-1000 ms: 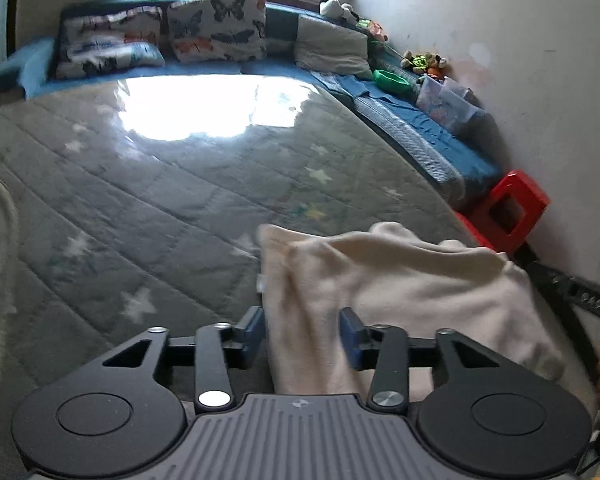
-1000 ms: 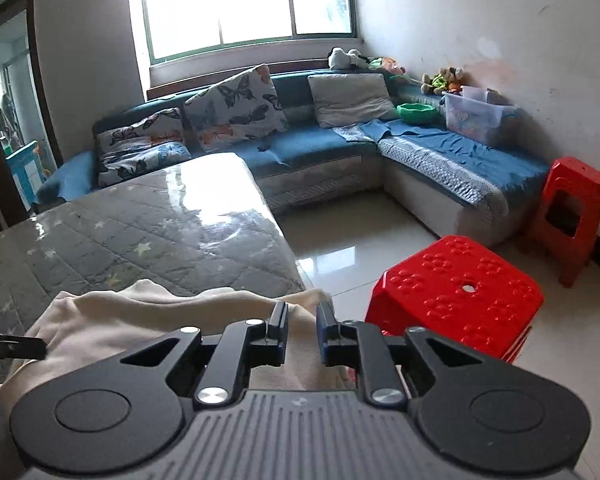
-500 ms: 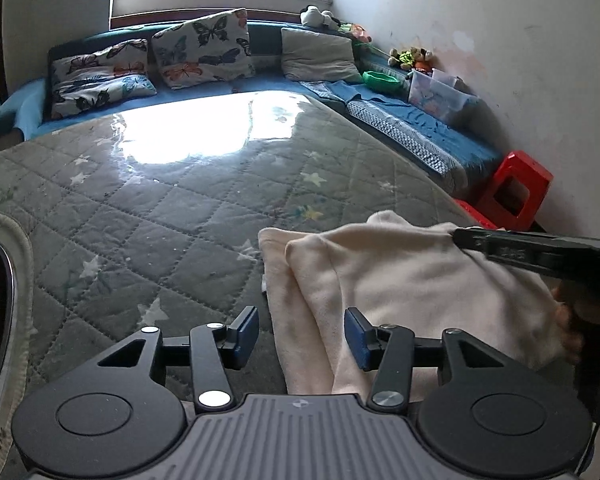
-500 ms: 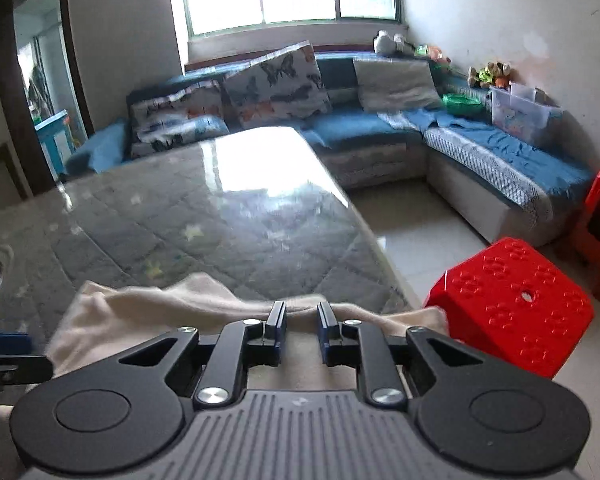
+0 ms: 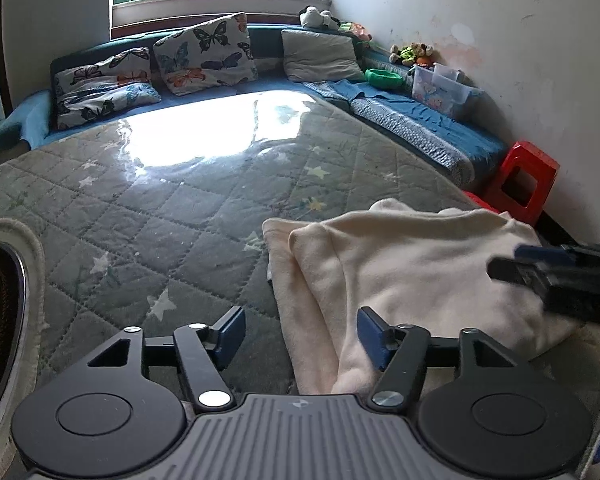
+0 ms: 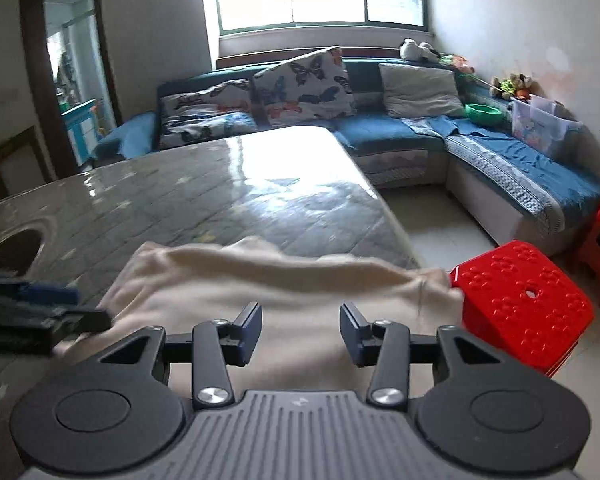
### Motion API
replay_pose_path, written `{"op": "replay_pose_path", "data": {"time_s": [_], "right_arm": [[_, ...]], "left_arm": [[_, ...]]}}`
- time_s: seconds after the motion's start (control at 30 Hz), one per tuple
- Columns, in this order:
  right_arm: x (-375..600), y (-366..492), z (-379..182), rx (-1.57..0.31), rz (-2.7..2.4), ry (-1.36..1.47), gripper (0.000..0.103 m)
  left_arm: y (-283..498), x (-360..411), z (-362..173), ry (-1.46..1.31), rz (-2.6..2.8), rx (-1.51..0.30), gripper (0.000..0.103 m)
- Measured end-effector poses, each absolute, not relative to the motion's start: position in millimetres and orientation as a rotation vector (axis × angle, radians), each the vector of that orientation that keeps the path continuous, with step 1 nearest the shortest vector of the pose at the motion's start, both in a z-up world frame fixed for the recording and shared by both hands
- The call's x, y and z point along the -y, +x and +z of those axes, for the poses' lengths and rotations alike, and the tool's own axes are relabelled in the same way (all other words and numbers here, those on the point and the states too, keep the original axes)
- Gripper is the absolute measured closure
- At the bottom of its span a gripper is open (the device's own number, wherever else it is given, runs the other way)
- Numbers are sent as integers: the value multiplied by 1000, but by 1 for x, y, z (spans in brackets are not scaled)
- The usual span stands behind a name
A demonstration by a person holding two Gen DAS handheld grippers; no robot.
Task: Fold clothes
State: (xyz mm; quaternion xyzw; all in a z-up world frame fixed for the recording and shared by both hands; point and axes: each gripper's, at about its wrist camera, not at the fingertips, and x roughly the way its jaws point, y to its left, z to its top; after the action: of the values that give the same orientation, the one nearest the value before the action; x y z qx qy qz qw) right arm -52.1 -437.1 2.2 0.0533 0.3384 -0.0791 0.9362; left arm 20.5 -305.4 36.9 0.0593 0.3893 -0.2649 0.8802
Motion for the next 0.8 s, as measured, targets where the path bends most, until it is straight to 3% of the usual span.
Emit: {"op": "replay_pose_path", "data": {"time_s": [0.4,0.7,0.8], "right_arm": [[399,-96,10,-653,-121,34,40],[384,-106,1,-652,-144,39,38],[380,-101,9,-610,-153,66,32]], "left_arm": [[5,284,37,118,-496,-798,20],[-17,256,39,115,-456,-771,11],[-25,249,38,111,-449,-764,8]]}}
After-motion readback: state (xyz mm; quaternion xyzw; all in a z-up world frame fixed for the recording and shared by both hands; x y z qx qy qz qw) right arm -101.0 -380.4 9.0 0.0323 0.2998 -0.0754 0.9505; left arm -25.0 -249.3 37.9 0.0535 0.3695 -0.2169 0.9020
